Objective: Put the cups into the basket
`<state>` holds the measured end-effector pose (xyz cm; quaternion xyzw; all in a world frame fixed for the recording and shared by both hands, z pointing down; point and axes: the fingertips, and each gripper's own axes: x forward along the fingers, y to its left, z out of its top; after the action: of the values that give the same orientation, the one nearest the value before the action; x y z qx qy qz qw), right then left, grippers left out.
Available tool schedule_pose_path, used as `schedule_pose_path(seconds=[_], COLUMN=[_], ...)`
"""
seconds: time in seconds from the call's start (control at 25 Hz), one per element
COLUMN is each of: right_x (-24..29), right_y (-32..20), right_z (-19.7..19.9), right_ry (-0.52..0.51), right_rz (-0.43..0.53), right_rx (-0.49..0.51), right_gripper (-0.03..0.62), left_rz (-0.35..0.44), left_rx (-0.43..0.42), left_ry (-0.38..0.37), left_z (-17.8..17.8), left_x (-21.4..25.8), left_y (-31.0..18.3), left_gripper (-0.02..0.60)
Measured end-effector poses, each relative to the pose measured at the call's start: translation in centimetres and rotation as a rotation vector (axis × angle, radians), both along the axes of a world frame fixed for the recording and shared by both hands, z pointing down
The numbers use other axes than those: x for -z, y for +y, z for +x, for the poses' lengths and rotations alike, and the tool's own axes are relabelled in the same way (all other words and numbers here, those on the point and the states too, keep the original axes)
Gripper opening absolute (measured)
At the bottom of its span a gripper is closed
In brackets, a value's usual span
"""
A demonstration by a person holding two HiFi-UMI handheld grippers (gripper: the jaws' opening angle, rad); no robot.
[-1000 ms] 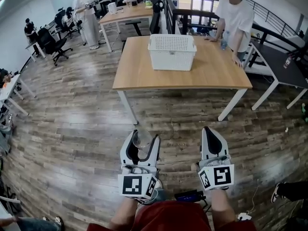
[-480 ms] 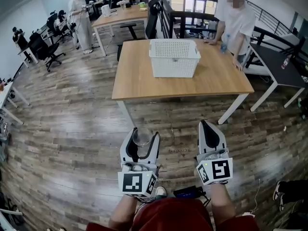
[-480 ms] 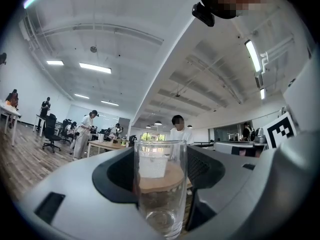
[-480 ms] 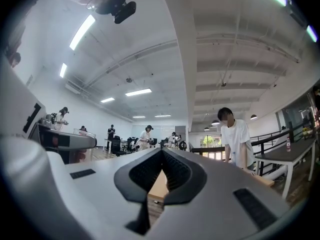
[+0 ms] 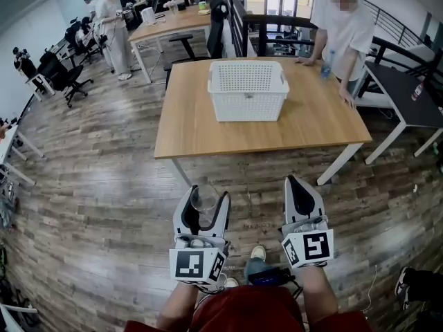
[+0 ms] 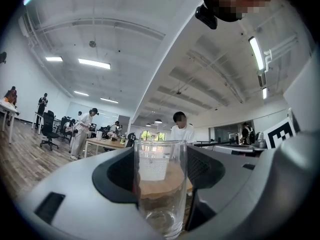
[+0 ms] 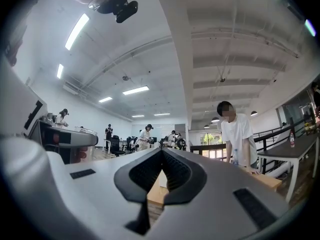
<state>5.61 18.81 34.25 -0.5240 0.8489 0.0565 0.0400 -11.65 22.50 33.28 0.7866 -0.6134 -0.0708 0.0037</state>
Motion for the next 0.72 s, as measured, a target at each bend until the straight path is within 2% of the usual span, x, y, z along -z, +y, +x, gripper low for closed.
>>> schedule_pose_path(seconds=[0.72], right_x=[-1.0], right_y=[-12.9], right_z=[5.3], right_ry=[-0.041], right_rz=[-0.038], right_rx=[0.061], right_gripper=[0.011], left_rz=[-0.010], left_rx=[0.045], left_ry=[-0.024], left_z=[5.5], left_x=[1.1], left_y=[-13.3], left_gripper=[0.284])
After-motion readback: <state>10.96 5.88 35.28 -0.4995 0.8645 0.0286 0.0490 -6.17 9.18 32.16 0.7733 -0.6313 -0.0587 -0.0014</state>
